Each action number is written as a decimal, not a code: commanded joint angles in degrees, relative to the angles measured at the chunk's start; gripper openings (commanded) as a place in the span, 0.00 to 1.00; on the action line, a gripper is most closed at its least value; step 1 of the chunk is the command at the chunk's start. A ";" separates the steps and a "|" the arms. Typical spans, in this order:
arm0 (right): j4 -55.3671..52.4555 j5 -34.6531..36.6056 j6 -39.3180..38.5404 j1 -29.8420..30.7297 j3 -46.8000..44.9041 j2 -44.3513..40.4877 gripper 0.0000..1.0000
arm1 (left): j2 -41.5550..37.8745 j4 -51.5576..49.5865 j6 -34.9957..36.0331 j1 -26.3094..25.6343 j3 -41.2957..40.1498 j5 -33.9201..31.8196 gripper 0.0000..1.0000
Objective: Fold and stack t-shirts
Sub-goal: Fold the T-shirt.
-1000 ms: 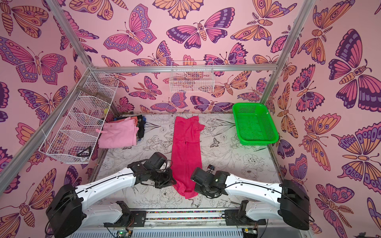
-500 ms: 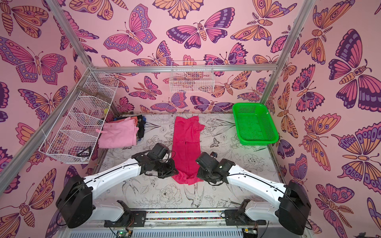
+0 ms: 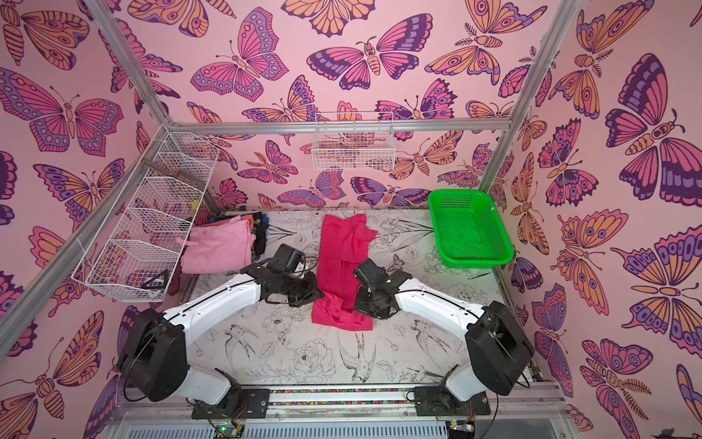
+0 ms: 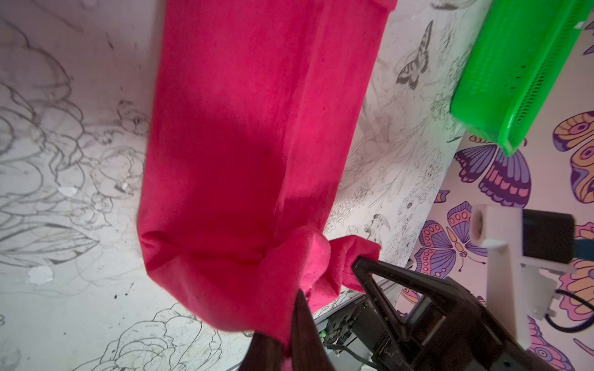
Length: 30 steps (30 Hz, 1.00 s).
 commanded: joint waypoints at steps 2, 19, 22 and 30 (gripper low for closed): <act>-1.29 -2.58 -5.22 -2.36 4.87 2.76 0.00 | 3.10 0.04 2.55 1.39 3.44 1.08 0.00; -2.00 -7.90 -12.17 -10.56 12.44 11.55 0.00 | 10.84 3.01 1.94 1.57 8.00 3.01 0.00; -1.92 -8.73 -13.00 -11.47 13.93 13.14 0.00 | 12.19 3.09 1.95 1.74 10.07 3.17 0.00; -1.30 -10.76 -14.00 -12.88 17.38 16.90 0.00 | 15.45 3.56 1.52 2.01 13.34 3.04 0.00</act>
